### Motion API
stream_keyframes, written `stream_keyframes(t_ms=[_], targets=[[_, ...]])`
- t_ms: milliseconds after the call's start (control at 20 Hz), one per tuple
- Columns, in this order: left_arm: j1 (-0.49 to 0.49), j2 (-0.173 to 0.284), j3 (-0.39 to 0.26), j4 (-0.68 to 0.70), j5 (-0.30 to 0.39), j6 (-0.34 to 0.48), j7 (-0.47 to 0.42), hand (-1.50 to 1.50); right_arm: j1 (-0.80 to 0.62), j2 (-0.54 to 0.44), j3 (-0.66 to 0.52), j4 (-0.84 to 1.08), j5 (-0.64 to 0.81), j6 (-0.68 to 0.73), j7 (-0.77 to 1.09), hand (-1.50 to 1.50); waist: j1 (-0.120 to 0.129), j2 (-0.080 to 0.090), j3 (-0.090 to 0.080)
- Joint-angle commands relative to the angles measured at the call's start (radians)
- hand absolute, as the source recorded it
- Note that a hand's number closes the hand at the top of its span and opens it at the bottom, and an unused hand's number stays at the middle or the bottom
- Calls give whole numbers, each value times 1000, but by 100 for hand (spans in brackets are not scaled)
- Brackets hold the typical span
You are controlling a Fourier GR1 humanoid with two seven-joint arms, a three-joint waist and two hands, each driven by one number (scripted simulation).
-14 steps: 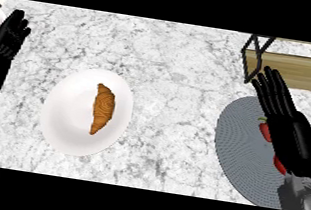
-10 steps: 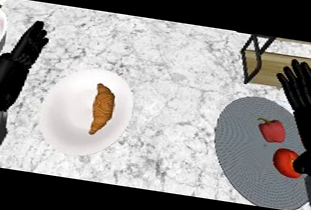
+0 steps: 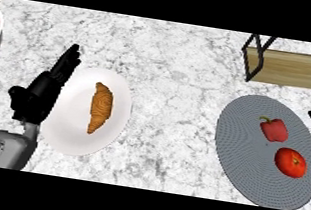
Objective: Pick the bell pepper from the placemat and place it in the tiered shelf
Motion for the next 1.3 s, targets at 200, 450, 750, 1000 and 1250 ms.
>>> stream_keyframes(t_ms=[200,450,750,1000,1250], targets=[[-7,-74,-68,48,-61,34,-2,0,-94,25,-181,431,-68,121,-413,-150,18,-19,0],[2,-58,-44,28,-30,3,16,0,-99,-165,-65,510,58,371,-406,-150,23,-24,-2],[-22,-51,-10,90,-46,-1,-4,0,-152,-229,24,442,193,333,-367,-150,2,-31,-5],[35,-57,-10,86,-32,-28,-50,0,-129,-267,104,294,278,314,-240,-150,-7,-35,-7],[29,-59,-6,60,-53,1,-20,0,-101,-345,220,142,418,317,-131,-150,-17,-40,-8]])
